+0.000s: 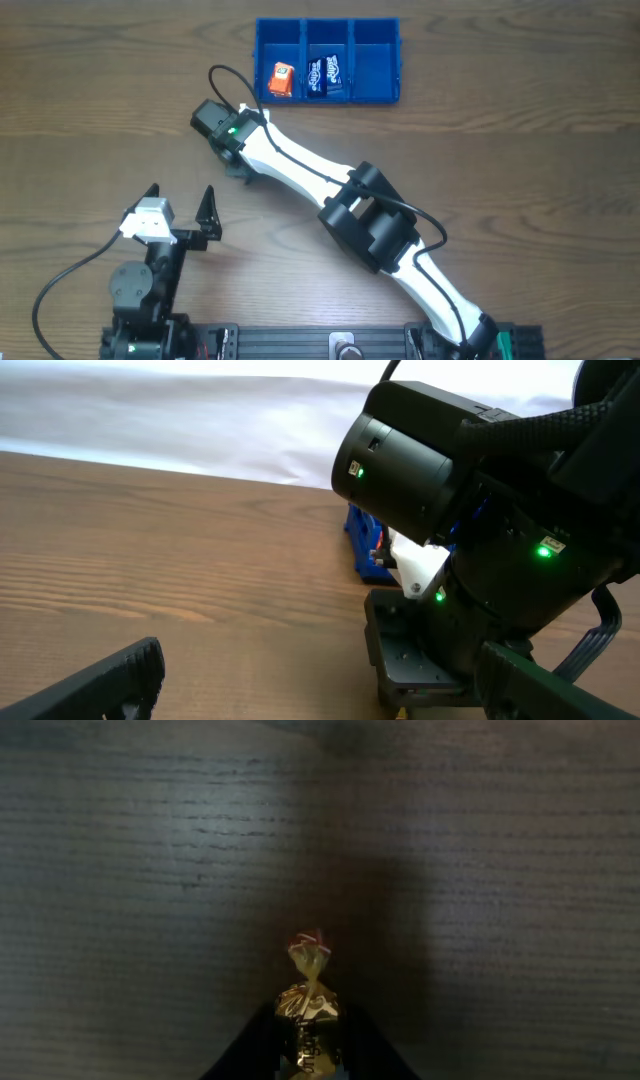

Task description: Sort Candies Into Trays

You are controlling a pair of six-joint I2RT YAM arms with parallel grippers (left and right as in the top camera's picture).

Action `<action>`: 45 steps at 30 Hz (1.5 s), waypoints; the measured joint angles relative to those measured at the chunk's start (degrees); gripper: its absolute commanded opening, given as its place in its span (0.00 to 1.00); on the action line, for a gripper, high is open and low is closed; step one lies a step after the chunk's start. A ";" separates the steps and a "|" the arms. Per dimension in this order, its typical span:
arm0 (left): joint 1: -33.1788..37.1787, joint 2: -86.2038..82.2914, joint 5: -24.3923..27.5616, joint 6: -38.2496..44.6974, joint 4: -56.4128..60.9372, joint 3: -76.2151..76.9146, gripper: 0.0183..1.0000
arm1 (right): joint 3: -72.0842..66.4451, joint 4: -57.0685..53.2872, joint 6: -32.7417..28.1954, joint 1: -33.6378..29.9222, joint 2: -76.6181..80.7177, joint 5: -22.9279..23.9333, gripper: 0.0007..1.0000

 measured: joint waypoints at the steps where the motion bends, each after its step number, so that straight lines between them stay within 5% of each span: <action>1: 0.00 0.00 -0.02 0.00 0.00 0.00 1.00 | 0.00 0.04 0.07 -0.02 0.00 0.04 0.11; 8: 0.00 0.00 -0.02 0.00 0.02 0.00 1.00 | -0.24 -5.95 -3.69 -2.16 -7.02 4.26 0.09; 15: 0.00 0.00 0.00 0.00 0.00 -0.02 1.00 | 1.84 -0.31 -18.82 -28.24 -24.04 9.57 0.10; 18: 0.00 0.00 0.00 0.00 0.00 -0.02 1.00 | 1.53 2.56 -23.28 -32.28 -18.75 9.42 0.10; 26: 0.00 0.00 0.00 0.00 0.00 0.00 1.00 | 0.90 7.96 -25.99 -32.35 -10.14 7.43 0.18; 30: 0.00 0.00 0.00 0.00 0.00 0.00 1.00 | 0.90 8.07 -26.43 -32.35 -9.70 6.97 0.53; 33: 0.00 0.00 0.00 0.00 0.00 -0.02 1.00 | 0.90 8.15 -26.91 -32.02 -9.70 6.45 0.63; 39: 0.00 0.00 -0.02 0.02 0.02 0.00 1.00 | -14.21 9.57 -26.43 -27.30 -22.18 5.88 0.67; 45: 0.00 0.00 0.00 0.00 0.00 -0.02 1.00 | -41.68 9.46 -17.79 -14.40 -43.10 -0.02 0.67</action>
